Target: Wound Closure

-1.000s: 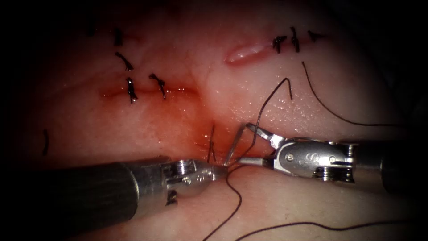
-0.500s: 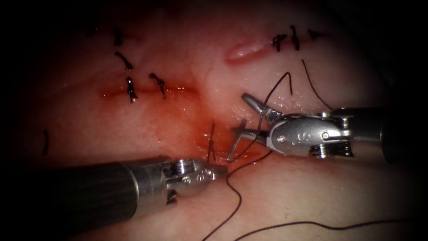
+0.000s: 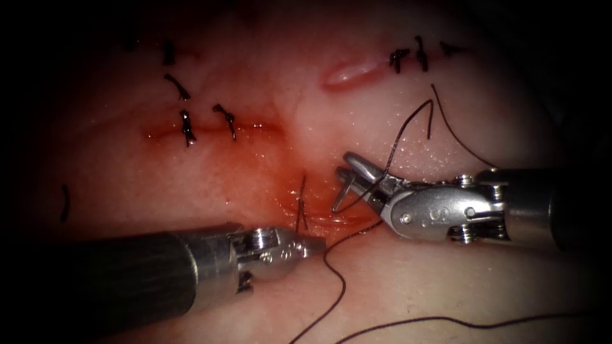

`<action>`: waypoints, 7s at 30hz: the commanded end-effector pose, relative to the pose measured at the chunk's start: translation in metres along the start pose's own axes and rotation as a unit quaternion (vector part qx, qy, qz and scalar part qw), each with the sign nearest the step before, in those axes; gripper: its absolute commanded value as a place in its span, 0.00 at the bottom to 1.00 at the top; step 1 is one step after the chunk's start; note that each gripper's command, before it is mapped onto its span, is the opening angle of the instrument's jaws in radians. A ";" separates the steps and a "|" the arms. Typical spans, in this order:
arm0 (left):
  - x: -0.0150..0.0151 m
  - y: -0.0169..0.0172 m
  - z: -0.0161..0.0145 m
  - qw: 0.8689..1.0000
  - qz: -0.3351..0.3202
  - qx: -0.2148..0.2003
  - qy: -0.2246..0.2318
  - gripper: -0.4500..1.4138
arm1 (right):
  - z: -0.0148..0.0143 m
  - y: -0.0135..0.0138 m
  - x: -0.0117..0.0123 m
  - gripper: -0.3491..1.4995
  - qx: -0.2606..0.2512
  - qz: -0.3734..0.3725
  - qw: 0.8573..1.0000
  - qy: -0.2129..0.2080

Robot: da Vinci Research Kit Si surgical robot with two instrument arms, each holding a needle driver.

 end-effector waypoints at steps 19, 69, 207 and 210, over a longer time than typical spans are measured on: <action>0.0005 -0.0001 0.0007 1.000 -0.001 0.001 0.000 0.22 | 0.0082 0.0077 -0.0080 0.00 0.241 0.330 0.913 0.004; 0.0008 0.0002 0.0004 1.000 -0.005 0.002 -0.002 0.23 | 0.0080 0.0008 -0.0084 0.00 0.283 0.848 0.441 -0.079; 0.0011 0.0006 0.0000 1.000 0.002 0.003 -0.004 0.22 | 0.0076 -0.0036 -0.0047 0.00 0.272 0.902 0.321 -0.095; 0.0011 0.0006 0.0000 1.000 0.002 0.003 -0.004 0.22 | 0.0073 -0.0037 -0.0041 0.00 0.274 0.902 0.318 -0.096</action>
